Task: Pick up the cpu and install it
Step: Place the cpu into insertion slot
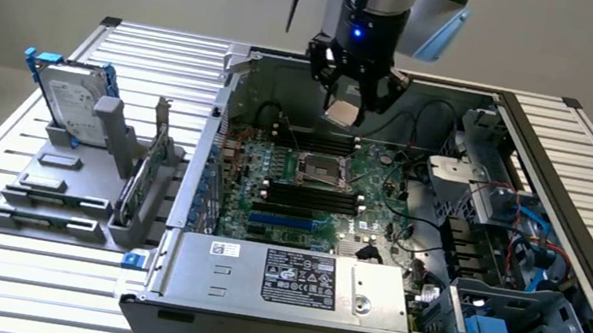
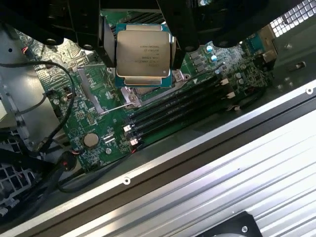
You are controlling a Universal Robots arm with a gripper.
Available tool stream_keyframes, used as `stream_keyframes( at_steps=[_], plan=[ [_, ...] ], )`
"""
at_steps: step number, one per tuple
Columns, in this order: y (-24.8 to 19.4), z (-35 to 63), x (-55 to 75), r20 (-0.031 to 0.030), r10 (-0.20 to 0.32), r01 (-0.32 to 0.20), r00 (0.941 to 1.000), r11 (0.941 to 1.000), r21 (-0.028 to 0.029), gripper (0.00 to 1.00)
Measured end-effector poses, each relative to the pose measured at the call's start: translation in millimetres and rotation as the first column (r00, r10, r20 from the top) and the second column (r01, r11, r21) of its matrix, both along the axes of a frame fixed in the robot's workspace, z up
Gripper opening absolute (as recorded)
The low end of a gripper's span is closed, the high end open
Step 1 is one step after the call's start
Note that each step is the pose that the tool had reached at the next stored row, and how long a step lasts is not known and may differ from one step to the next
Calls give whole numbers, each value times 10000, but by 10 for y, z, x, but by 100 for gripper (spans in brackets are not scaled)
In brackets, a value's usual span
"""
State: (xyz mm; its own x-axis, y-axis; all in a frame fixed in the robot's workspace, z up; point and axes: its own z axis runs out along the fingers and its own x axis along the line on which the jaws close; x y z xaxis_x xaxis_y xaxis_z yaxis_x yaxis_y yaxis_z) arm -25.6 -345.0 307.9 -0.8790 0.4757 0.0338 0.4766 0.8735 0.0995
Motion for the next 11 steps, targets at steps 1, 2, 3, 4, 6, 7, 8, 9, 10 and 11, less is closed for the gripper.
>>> stream_keyframes(
  at_steps=[1, 2, 3, 4, 6, 7, 8, 9, 10, 11],
  plan=[
    [0, -2, 0, -5, -153, 153, 9999, 9999, 0, 55],
    [0, -3, 0, -11, -300, 300, 9995, 9995, -1, 55],
    [0, -5, 0, -18, -463, 463, 9989, 9989, -1, 55],
    [0, -7, 0, -24, -612, 612, 9981, 9981, -1, 55],
    [0, -11, 0, -39, -908, 908, 9959, 9959, -2, 55],
    [0, -13, 0, -46, -1056, 1056, 9944, 9944, -3, 55],
    [0, -15, 0, -54, -1202, 1202, 9927, 9927, -4, 55],
    [0, -17, 0, -61, -1350, 1350, 9908, 9909, -4, 55],
    [0, -19, 0, -68, -1500, 1499, 9887, 9887, -6, 55],
    [0, -21, 0, -75, -1642, 1642, 9864, 9864, -7, 55]
  ],
)
